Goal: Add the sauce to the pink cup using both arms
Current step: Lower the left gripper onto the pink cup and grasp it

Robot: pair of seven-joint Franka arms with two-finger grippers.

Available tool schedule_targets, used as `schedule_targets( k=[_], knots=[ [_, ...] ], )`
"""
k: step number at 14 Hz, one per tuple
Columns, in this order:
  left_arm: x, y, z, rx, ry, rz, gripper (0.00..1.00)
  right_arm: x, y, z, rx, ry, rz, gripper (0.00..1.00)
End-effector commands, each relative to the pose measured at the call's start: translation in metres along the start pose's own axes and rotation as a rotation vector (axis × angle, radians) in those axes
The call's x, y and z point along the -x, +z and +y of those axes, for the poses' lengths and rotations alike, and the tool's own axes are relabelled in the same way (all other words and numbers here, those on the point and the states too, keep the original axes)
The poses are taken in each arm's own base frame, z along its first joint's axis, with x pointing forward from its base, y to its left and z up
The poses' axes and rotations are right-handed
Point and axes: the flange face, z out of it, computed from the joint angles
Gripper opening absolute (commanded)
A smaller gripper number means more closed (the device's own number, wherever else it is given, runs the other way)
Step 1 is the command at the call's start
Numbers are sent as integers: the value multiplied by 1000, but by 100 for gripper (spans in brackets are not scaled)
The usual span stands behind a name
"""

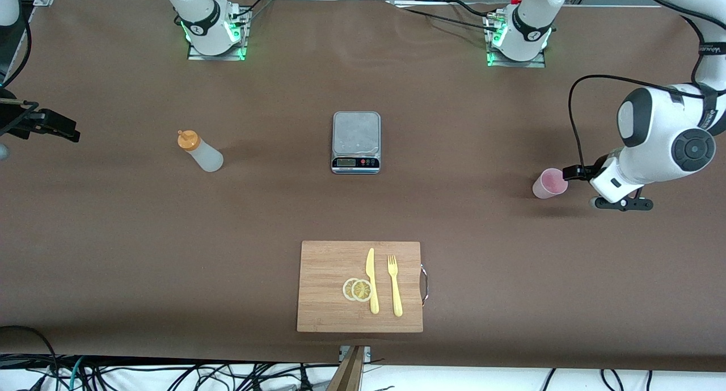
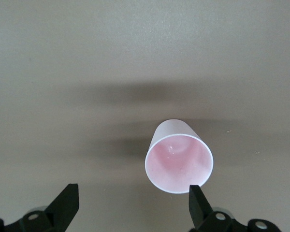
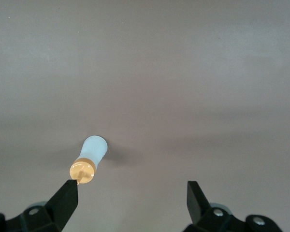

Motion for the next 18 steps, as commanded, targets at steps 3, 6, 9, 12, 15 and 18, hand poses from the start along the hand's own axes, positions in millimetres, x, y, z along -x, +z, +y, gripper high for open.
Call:
schedule_targets(
  k=[3,6,9,12,15,18],
  knots=[
    [0,36,-5,-17,12,27,99,-2,-5,3,2,-3,6,100],
    [-2,48,-5,-18,14,28,94,-2,-5,5,2,0,5,100],
    [2,68,-3,-15,15,47,83,-2,-4,8,2,4,5,100],
    [3,77,-2,-6,9,38,69,-2,-4,7,1,4,4,100],
    [3,81,0,-5,11,32,34,-2,-4,7,1,4,4,100],
    [2,79,2,-3,10,36,12,-1,-4,7,1,6,2,100]
  ],
)
